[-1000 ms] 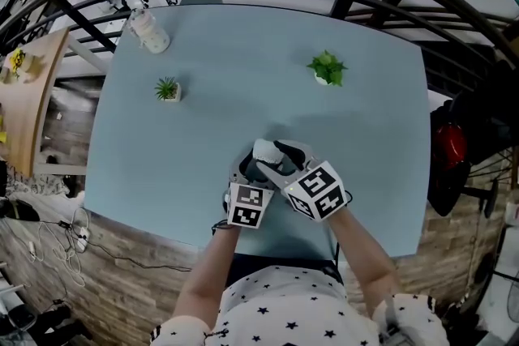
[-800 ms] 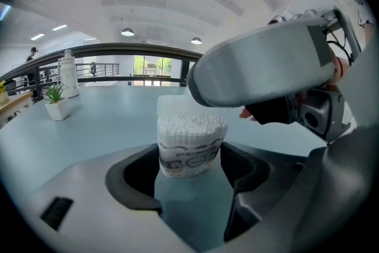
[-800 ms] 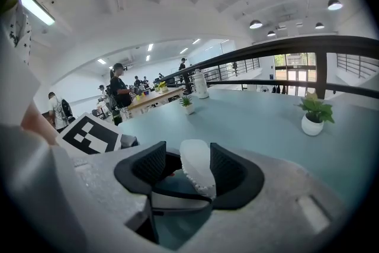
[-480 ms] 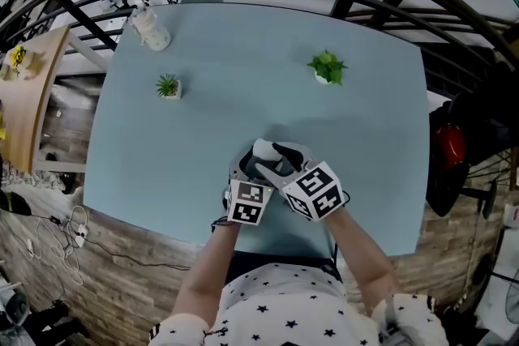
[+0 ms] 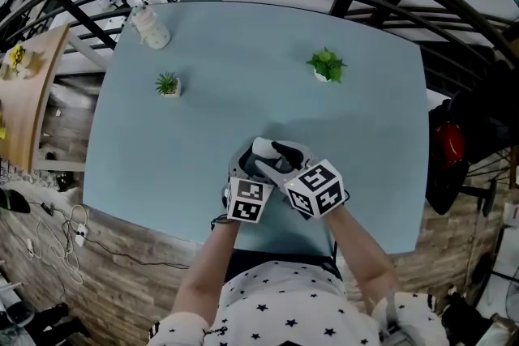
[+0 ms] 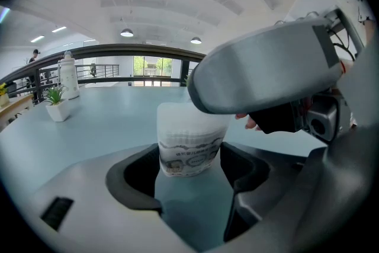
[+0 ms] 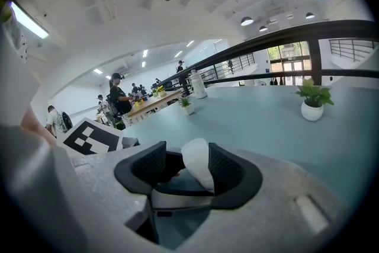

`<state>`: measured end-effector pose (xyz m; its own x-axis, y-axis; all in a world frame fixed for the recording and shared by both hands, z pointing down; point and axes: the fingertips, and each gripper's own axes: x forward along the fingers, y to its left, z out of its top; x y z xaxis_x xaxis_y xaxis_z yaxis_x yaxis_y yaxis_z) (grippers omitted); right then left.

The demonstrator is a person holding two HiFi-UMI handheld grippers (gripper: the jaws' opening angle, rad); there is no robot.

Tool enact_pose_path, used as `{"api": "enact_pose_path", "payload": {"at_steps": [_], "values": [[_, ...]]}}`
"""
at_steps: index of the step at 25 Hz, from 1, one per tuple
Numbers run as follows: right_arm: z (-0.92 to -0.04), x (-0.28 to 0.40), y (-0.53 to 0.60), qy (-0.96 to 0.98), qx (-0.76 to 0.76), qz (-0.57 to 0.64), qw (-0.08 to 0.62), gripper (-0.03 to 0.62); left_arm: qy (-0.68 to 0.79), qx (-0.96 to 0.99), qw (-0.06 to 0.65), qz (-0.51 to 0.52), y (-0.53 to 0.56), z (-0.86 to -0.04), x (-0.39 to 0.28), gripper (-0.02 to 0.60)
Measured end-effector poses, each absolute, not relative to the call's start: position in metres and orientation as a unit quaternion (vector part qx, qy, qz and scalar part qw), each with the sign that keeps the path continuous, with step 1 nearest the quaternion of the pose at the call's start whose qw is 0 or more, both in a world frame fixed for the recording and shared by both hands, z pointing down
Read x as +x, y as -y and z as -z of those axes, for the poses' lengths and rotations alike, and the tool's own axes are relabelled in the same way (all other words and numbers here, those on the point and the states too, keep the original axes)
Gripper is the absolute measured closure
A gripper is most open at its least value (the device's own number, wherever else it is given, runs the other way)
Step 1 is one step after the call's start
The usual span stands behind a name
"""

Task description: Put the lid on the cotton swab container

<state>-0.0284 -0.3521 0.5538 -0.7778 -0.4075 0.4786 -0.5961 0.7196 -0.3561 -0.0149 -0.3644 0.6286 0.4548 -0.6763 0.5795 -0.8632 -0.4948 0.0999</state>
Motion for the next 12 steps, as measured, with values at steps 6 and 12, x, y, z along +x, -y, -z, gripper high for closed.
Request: {"api": "enact_pose_path", "payload": {"at_steps": [6,12], "values": [[-0.5556,-0.0264,0.3544,0.905,0.275,-0.267,0.185,0.388,0.463,0.831,0.195,-0.239,0.3642,-0.6295,-0.0147,0.259],[-0.5548,-0.0265,0.3544,0.905,0.276,-0.264,0.187,0.39,0.462,0.831,0.195,-0.239,0.3641,-0.6284,-0.0155,0.259]]}}
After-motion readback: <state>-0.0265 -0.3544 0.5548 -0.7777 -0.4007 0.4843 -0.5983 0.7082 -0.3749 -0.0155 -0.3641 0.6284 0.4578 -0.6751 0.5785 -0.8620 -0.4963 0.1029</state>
